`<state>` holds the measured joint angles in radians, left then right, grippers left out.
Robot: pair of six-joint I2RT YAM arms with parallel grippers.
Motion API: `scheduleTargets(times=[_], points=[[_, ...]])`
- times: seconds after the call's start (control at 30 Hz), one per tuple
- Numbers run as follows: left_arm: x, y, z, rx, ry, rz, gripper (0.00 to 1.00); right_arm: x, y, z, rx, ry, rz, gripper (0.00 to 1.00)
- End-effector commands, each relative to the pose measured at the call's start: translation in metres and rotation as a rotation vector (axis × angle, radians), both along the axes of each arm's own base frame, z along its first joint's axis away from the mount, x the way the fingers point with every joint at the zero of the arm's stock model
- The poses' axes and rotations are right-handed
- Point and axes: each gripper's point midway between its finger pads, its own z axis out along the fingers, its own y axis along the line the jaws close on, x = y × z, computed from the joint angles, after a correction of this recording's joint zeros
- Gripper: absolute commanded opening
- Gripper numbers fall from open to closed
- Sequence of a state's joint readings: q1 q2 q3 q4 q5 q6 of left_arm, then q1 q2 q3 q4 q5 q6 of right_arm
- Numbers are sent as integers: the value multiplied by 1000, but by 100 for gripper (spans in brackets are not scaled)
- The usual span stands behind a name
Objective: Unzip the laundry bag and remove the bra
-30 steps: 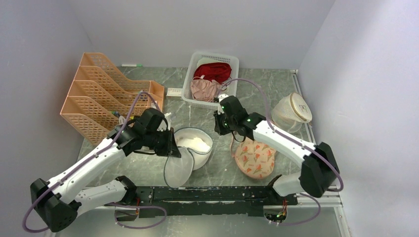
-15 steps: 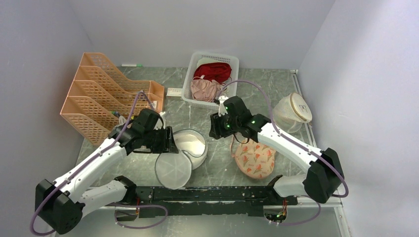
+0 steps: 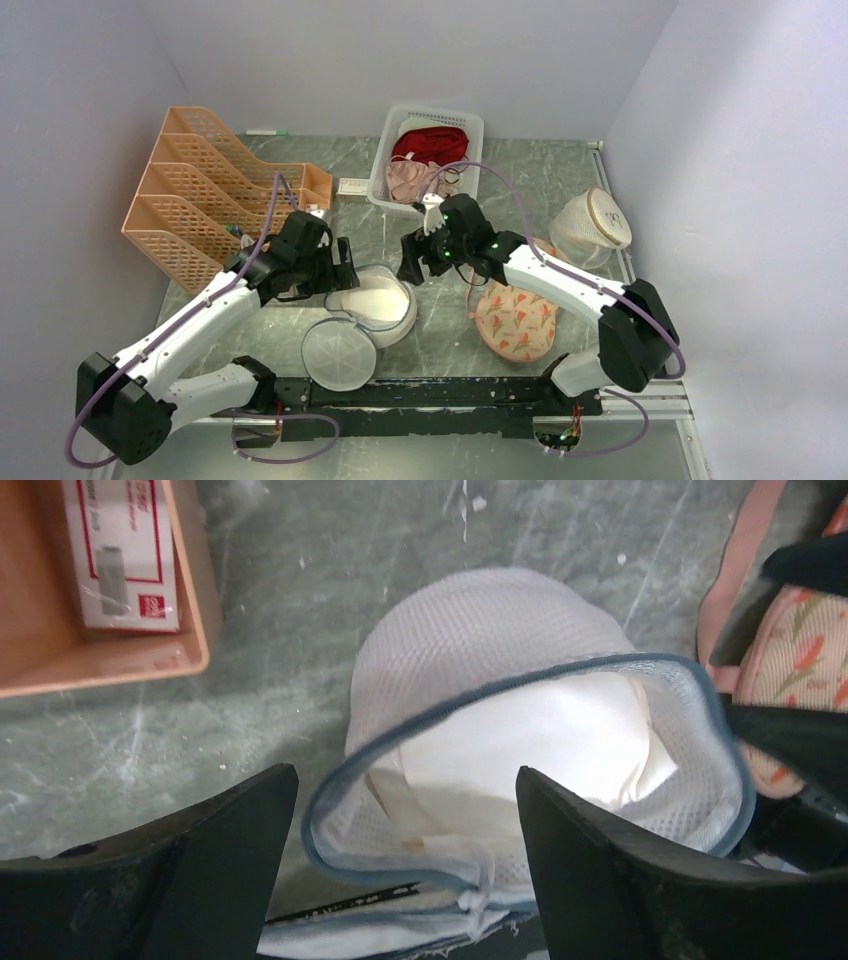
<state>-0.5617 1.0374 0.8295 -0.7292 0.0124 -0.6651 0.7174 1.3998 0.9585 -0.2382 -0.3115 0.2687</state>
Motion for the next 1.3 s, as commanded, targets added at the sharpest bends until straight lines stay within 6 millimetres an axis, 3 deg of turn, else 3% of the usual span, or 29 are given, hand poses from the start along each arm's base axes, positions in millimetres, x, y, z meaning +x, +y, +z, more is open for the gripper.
scheduleTargets(times=[0.0,0.2,0.37,0.5,0.63,0.7,0.83,1.03,1.17,1.27], points=[[26,4,15,26,-92,53,92,-1,31,14,50,-38,104,80],[21,1,10,-15,-105,39,97,-7,47,3,7,-39,130,79],[23,-1,19,-26,-143,23,98,-3,47,15,0,-90,105,80],[34,3,40,-7,-226,14,99,-4,51,15,8,-88,126,81],[57,11,77,38,-384,33,99,-4,60,8,-11,-84,116,79],[69,13,98,57,-458,43,99,2,61,7,-19,-81,83,72],[90,11,142,58,-611,42,99,15,54,2,-39,-78,-24,48],[116,-1,191,69,-795,-16,99,31,30,-1,-79,-82,-177,17],[132,-12,211,76,-875,-51,99,34,17,7,-73,-106,-225,11],[141,-19,204,93,-893,-91,99,37,11,8,-75,-109,-229,11]])
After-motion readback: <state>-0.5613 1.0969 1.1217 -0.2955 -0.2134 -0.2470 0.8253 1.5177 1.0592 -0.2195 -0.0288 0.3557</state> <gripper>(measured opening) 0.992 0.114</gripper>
